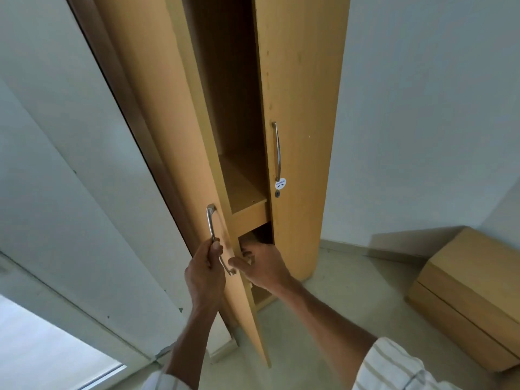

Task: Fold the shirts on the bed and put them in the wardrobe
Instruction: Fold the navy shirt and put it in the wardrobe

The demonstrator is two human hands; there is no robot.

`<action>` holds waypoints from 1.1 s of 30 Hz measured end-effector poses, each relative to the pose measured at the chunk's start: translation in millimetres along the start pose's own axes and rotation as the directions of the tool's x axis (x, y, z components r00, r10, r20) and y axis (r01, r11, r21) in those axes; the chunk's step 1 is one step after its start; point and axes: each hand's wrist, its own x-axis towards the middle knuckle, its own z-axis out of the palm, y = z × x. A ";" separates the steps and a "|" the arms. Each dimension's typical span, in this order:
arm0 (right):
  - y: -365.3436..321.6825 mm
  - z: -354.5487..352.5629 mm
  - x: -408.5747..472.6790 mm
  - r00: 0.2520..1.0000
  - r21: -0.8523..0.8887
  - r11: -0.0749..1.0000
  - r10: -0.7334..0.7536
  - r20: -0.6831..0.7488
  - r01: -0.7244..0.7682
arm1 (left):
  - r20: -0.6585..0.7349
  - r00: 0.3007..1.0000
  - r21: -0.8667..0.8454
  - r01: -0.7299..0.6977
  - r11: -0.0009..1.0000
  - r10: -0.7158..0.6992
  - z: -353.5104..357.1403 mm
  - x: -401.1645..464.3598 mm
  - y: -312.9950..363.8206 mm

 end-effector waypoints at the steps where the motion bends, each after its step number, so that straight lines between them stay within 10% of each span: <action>1: 0.1 1.8 2.4 1.000 -0.015 1.000 -0.019 -0.017 0.018 | 0.013 1.000 -0.016 -0.008 1.000 0.008 1.5 2.4 -2.8; 19: 83.4 -55.9 102.2 0.940 0.033 0.987 0.157 -0.301 -0.154 | 0.484 0.832 -0.161 -0.220 0.962 0.271 124.7 107.8 2.7; 33: 110.3 -87.9 208.6 0.918 -0.036 0.967 0.228 -0.326 -0.253 | 0.528 0.800 -0.144 -0.249 0.958 0.287 209.8 200.4 16.4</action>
